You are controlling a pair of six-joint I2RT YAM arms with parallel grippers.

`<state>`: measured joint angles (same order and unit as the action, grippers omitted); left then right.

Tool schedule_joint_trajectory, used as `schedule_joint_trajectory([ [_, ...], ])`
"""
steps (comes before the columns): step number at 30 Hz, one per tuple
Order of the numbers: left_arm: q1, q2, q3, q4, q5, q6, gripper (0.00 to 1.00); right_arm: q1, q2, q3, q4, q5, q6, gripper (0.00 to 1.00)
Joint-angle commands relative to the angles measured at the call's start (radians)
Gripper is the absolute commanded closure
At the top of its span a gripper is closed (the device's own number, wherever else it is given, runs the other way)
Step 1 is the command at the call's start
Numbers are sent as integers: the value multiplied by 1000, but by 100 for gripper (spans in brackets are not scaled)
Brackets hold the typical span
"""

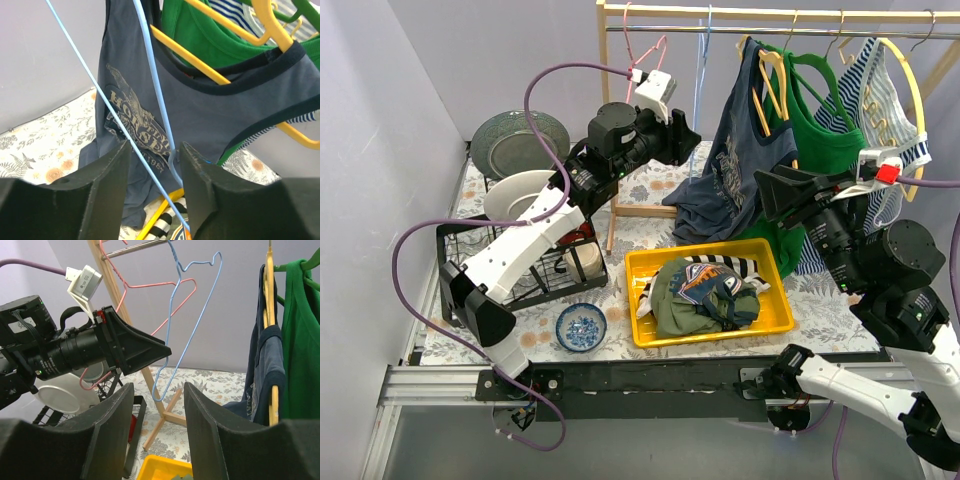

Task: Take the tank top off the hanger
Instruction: Pick up the hanger from the clothesline.

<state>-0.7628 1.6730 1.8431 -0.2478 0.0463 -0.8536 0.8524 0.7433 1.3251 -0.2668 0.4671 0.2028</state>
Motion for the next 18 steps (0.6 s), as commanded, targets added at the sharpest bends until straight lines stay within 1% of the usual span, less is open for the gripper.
schedule_joint_trajectory([
  [1, -6, -6, 59, 31, -8, -16, 60, 4, -22, -10, 35, 18, -14, 47],
  [2, -6, -6, 59, 35, -13, -22, 65, 4, -22, -12, 34, 18, -14, 47],
  [8, -6, -15, 62, 35, -34, -51, 82, 4, -35, -32, 23, 13, -3, 47],
  [9, -6, -18, 62, 35, -34, -56, 90, 4, -35, -38, 20, 12, -2, 47],
  [12, -6, -21, 61, 33, -34, -64, 100, 4, -39, -47, 20, 13, 6, 46],
  [18, -6, -29, 79, -4, -117, -85, 100, 4, -44, -33, 17, 2, 14, 47],
])
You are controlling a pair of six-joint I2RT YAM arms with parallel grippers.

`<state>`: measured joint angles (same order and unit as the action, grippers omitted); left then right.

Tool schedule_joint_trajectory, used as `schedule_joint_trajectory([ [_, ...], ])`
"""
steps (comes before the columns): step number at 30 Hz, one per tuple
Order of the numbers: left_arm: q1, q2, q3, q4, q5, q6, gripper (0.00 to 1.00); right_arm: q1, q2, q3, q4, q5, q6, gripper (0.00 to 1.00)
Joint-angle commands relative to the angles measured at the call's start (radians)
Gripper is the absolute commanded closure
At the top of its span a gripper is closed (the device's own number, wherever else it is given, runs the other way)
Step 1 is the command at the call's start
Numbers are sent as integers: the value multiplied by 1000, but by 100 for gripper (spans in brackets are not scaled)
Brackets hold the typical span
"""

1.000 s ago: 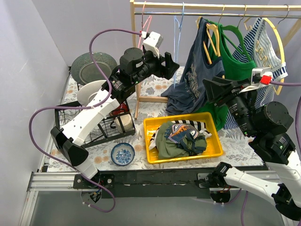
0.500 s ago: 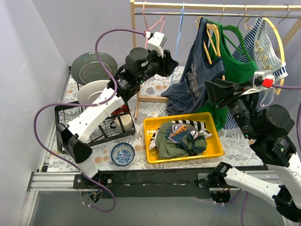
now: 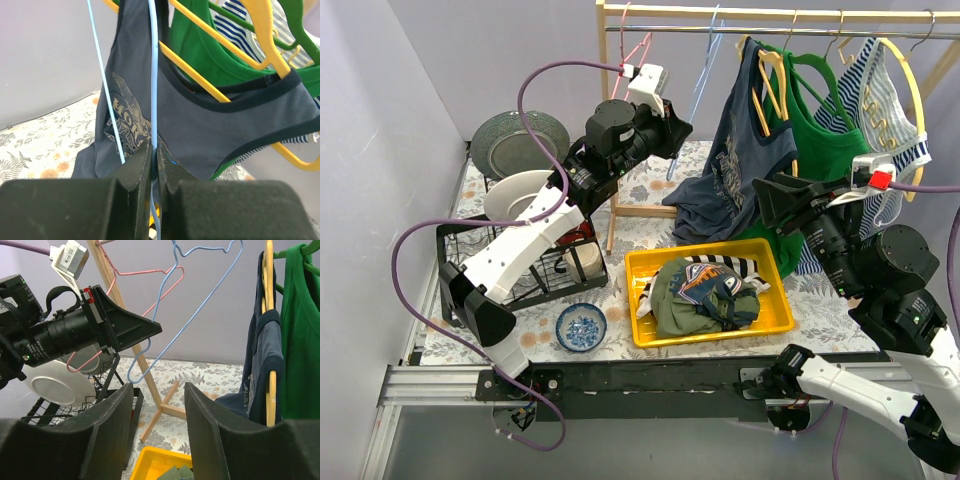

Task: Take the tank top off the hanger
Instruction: Pick up the hanger from the clothesline.

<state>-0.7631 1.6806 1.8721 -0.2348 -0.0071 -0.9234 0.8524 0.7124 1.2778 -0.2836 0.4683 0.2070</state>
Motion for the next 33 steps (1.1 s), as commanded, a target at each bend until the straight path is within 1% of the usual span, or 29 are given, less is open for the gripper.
schedule_joint_trajectory([
  [1, -5, -39, 56, -23, -77, -20, 100, 4, -10, 18, 29, 0, 8, 47],
  [6, -5, -47, 64, -70, -174, -25, 100, 4, 5, 25, 24, 4, 8, 47],
  [10, -5, -45, 65, -98, -208, -17, 100, 4, 22, 35, 23, 12, -6, 47],
  [16, -4, -61, 53, -118, -235, -26, 100, 4, 74, 78, 26, 18, -80, 45],
  [20, -5, -78, 44, -115, -257, -25, 100, 4, 107, 112, 46, -10, -121, 43],
  [24, -4, -88, 41, -104, -234, -25, 100, 4, 122, 140, 83, -13, -167, 42],
  [27, -5, -96, 44, -110, -218, -29, 100, 4, 134, 155, 112, 29, -204, 42],
  [28, -4, -98, 44, -113, -217, -31, 100, 4, 139, 160, 122, 50, -242, 42],
  [33, -4, -113, 45, -113, -238, -31, 100, 4, 182, 204, 150, 151, -343, 41],
])
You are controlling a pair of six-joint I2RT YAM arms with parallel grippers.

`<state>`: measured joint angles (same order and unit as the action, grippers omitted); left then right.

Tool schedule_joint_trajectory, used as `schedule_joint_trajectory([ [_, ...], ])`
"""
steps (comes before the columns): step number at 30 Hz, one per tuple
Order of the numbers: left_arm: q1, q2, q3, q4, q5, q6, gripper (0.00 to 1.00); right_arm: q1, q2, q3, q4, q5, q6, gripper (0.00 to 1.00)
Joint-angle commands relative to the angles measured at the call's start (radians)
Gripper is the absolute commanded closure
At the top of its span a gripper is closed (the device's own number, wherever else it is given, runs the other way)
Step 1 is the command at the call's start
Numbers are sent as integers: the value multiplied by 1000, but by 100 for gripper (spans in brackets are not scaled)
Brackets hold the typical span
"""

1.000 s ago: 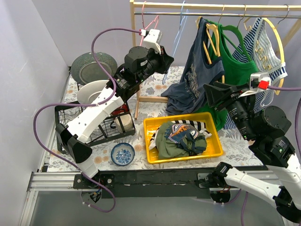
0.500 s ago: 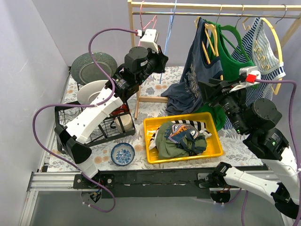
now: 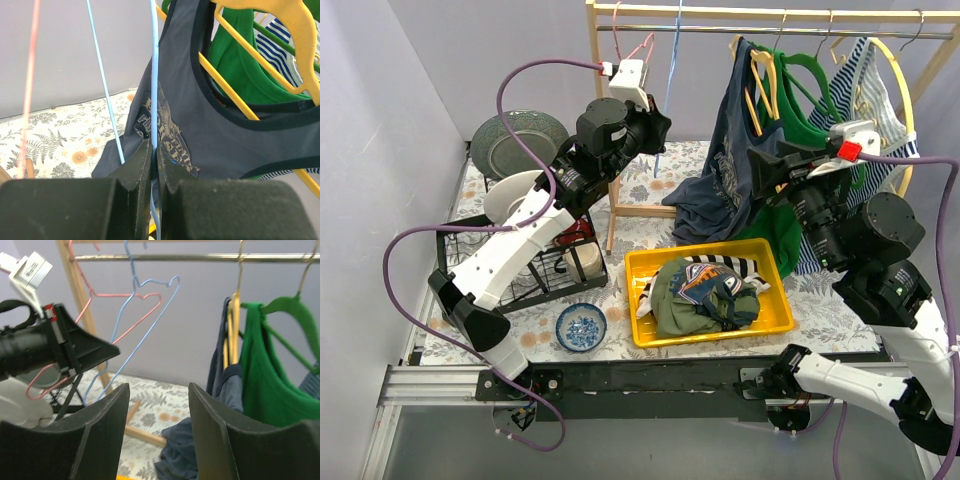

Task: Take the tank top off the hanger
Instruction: Pick up the hanger from the clothesline.

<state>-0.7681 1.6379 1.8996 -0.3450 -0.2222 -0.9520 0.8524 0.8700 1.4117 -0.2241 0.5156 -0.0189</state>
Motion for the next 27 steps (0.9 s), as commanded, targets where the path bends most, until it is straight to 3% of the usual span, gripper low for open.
schedule_joint_trajectory([
  [1, 0, -72, 18, -5, -23, -4, 100, 4, 32, 81, 92, 145, -133, 40],
  [8, 0, -84, -7, -9, -35, -1, 100, 4, 138, 194, 109, 320, -285, 30],
  [12, 0, -104, -36, 1, 7, 9, 78, 2, 219, 324, -68, 369, -236, 24],
  [17, 0, -156, -69, 21, 55, -2, 50, -27, 268, 358, -138, 388, -191, 23],
  [23, 0, -243, -119, 54, 104, -10, 25, -159, 313, 469, -273, 264, -112, 23],
  [27, 0, -288, -135, 54, 187, -7, 14, -317, 391, 576, -437, 71, -52, 23],
])
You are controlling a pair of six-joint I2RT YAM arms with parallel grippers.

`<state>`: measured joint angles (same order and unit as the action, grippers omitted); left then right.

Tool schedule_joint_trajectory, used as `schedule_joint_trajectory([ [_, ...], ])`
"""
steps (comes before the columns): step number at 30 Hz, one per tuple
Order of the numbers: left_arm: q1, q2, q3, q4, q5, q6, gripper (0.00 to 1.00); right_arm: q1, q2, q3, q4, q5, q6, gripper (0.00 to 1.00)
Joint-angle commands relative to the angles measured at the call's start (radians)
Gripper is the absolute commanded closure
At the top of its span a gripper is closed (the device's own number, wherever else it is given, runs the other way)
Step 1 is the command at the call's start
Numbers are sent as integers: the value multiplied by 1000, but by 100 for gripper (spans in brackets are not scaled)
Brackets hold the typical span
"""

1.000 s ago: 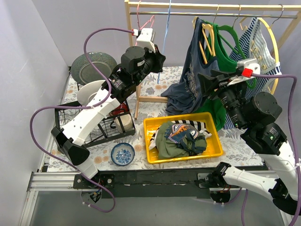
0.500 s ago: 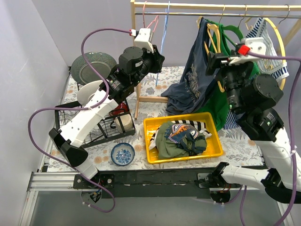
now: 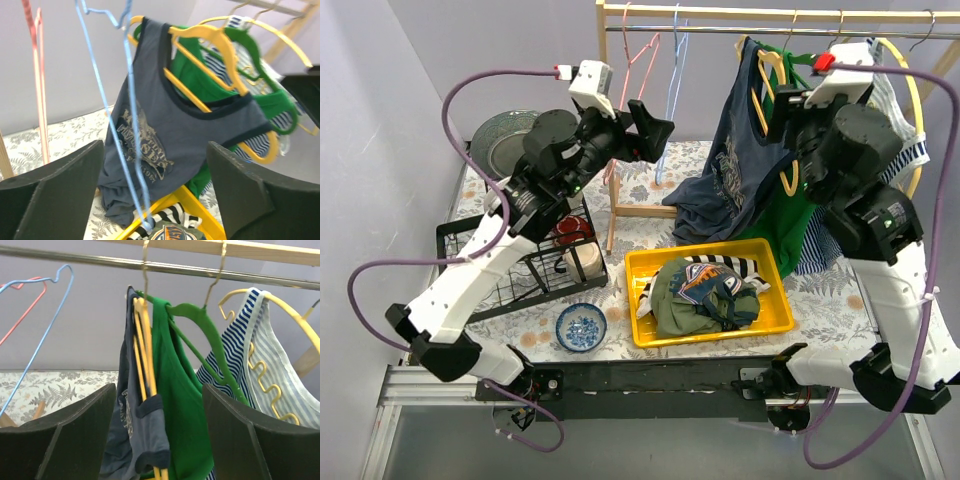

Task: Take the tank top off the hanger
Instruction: Pick up the hanger from the clothesline.

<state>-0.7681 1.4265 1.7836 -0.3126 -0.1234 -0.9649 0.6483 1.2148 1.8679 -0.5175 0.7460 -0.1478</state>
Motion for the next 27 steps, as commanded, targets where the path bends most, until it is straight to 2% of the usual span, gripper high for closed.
schedule_joint_trajectory([
  [1, 0, -89, -24, 23, 122, -3, 12, -130, 75, 137, -174, -177, 86, 23],
  [2, 0, -98, -33, 27, 158, -6, 10, -147, 83, 149, -199, -197, 99, 23],
  [3, 0, -121, -49, 30, 175, -11, 2, -180, 87, 154, -205, -239, 106, 23],
  [7, 1, -172, -95, 35, 246, -23, 2, -288, 103, 146, -211, -367, 134, 25],
  [11, 0, -221, -139, 43, 261, -17, 2, -364, 115, 119, -207, -460, 140, 35],
  [20, 0, -270, -187, 49, 257, 0, 2, -392, 95, -10, -125, -537, 166, 44],
  [27, 0, -270, -187, 35, 260, 22, 2, -391, 117, 25, -124, -545, 189, 44],
])
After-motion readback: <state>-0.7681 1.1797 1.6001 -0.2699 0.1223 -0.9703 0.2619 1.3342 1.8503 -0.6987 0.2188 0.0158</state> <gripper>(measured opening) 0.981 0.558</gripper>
